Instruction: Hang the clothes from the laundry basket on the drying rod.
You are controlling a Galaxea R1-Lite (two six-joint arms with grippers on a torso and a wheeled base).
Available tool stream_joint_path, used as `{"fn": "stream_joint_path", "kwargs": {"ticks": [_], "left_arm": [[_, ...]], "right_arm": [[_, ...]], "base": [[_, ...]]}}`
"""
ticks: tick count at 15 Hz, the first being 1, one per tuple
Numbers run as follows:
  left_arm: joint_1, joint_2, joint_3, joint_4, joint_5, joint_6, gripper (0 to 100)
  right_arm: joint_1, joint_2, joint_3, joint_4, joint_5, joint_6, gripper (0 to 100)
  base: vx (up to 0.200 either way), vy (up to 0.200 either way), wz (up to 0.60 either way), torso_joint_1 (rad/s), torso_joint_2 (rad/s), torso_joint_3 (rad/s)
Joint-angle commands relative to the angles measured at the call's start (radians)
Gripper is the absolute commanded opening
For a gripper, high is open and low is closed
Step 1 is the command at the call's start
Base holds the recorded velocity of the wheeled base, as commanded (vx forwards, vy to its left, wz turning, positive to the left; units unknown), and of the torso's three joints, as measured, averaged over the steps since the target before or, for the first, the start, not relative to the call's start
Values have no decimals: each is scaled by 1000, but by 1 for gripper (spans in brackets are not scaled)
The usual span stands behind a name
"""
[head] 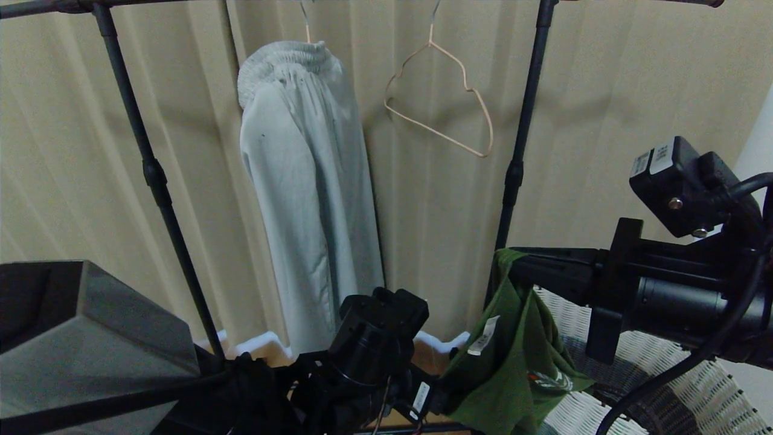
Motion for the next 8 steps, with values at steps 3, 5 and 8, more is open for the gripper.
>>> {"fn": "stream_joint_path", "kwargs": {"ticks": [3, 5, 8], "left_arm": [[15, -25, 29, 0, 31, 21, 0], [20, -46, 47, -3, 34, 43, 0], [20, -117, 170, -112, 96, 110, 0]], "right_arm": [[0, 3, -5, -1, 0, -1, 0], [0, 4, -5, -1, -2, -1, 0], [-7, 4, 0, 1, -2, -1, 0]], "base": [[0, 0, 0, 0, 0, 0], [0, 0, 0, 0, 0, 0], [0, 0, 0, 0, 0, 0]]}}
